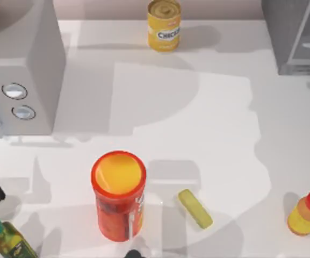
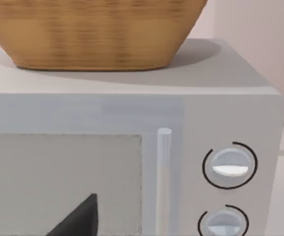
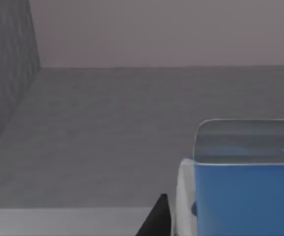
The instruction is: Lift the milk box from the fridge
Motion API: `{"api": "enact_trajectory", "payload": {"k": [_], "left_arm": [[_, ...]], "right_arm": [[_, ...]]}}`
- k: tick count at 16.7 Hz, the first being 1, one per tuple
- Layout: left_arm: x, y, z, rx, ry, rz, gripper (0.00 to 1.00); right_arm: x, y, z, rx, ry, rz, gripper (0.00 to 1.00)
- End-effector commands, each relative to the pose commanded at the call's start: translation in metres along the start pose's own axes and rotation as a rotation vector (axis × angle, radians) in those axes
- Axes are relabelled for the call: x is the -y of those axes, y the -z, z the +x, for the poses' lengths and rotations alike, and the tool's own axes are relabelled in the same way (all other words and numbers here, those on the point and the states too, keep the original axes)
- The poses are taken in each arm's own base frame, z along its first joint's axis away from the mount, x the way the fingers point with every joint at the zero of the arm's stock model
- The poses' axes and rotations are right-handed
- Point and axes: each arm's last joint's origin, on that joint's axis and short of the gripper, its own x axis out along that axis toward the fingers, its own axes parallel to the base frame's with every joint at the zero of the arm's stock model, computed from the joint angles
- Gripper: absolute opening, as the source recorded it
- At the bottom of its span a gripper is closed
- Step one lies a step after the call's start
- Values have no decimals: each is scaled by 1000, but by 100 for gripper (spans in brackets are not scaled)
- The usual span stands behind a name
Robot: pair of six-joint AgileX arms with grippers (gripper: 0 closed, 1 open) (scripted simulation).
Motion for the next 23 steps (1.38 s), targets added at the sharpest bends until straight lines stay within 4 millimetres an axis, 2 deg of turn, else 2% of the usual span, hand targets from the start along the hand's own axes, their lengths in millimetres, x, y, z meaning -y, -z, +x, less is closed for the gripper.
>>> {"api": "enact_trajectory", "payload": {"k": [2, 4, 10, 14, 18, 21, 23], "left_arm": [[0, 0, 0, 0, 0, 0, 100], [0, 0, 0, 0, 0, 0, 100], [0, 0, 0, 0, 0, 0, 100], [0, 0, 0, 0, 0, 0, 100], [0, 0, 0, 0, 0, 0, 100], [0, 0, 0, 0, 0, 0, 100], [0, 0, 0, 0, 0, 0, 100]], "right_arm": [[1, -3, -20, 23, 11, -4, 0], [1, -6, -30, 45, 5, -10, 0], [-2, -7, -32, 43, -4, -9, 0], [-12, -29, -50, 54, -6, -20, 0], [-30, -62, -97, 68, -3, -30, 0], [-46, -79, -149, 78, 0, -32, 0], [-56, -80, -187, 84, 1, -30, 0]]}}
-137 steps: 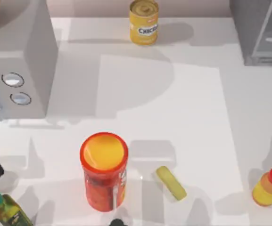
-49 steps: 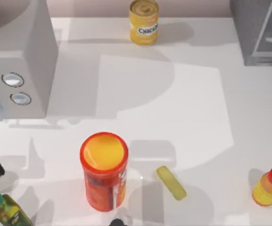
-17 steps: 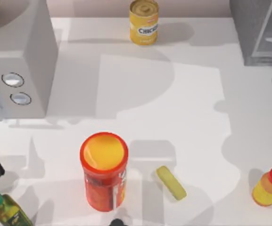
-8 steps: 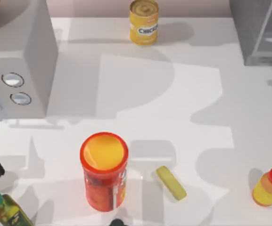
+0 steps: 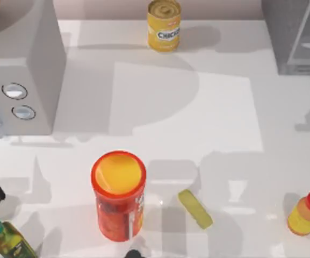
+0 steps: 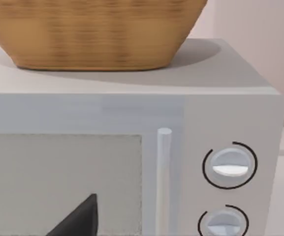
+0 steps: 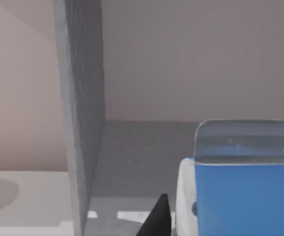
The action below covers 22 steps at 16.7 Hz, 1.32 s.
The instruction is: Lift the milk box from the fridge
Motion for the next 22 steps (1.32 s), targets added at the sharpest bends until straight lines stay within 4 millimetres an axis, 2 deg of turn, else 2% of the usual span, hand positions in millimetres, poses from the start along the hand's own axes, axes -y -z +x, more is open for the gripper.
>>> {"api": "enact_trajectory", "payload": {"k": [4, 6, 8, 11, 14, 22], "left_arm": [[0, 0, 0, 0, 0, 0, 100], [0, 0, 0, 0, 0, 0, 100], [0, 0, 0, 0, 0, 0, 100], [0, 0, 0, 0, 0, 0, 100], [0, 0, 0, 0, 0, 0, 100], [0, 0, 0, 0, 0, 0, 100]], "right_arm": [[-14, 17, -67, 17, -2, 7, 0], [-19, 32, -90, 31, -4, 11, 0], [-22, 48, -105, 44, -7, 14, 0], [-25, 67, -116, 57, -10, 17, 0], [-26, 76, -119, 65, -12, 18, 0], [-27, 72, -118, 74, -25, 17, 0]]}}
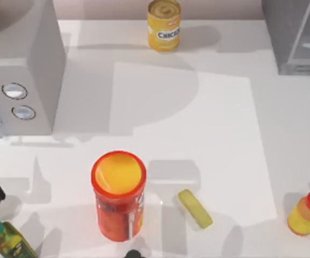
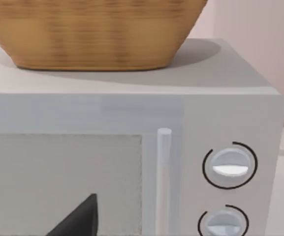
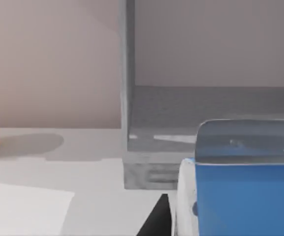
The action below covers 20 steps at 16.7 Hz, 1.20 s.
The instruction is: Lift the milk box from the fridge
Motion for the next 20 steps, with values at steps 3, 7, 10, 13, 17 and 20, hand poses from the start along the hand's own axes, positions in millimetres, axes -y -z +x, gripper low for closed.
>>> {"api": "enact_trajectory", "payload": {"k": [3, 7, 10, 13, 17, 20], "left_arm": [[0, 0, 0, 0, 0, 0, 100], [0, 0, 0, 0, 0, 0, 100], [0, 0, 0, 0, 0, 0, 100], [0, 0, 0, 0, 0, 0, 100], [0, 0, 0, 0, 0, 0, 100], [0, 0, 0, 0, 0, 0, 100]], "right_arm": [[-4, -15, 7, 23, -53, -8, 0], [-14, -35, 33, 21, -167, -20, 0], [-28, -38, 68, -26, -274, -25, 0], [-48, -24, 107, -84, -388, -26, 0], [-78, 7, 148, -115, -533, -24, 0], [-100, 36, 169, -118, -626, -25, 0]]}}
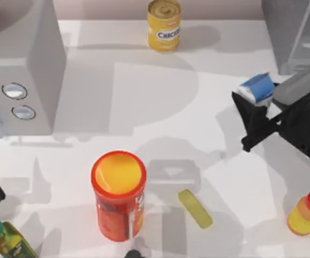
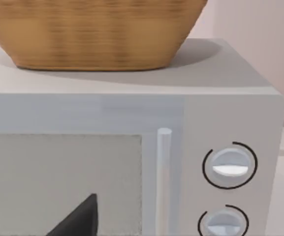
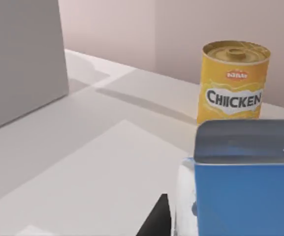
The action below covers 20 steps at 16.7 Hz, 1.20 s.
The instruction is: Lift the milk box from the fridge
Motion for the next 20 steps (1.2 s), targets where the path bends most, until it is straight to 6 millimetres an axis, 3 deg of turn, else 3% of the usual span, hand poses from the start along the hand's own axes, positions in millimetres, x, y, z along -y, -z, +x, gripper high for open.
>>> {"api": "enact_trajectory", "payload": {"k": [3, 7, 14, 18, 20], "left_arm": [[0, 0, 0, 0, 0, 0, 100], [0, 0, 0, 0, 0, 0, 100], [0, 0, 0, 0, 0, 0, 100], [0, 0, 0, 0, 0, 0, 100], [0, 0, 0, 0, 0, 0, 100]], "right_arm": [[-6, 26, 23, 1, -72, -8, 0], [-12, 44, 37, 13, -123, -18, 0], [-12, 42, 39, 23, -124, -19, 0], [-17, 26, 63, 84, -144, -24, 0], [-20, 28, 76, 79, -152, -5, 0]]}}
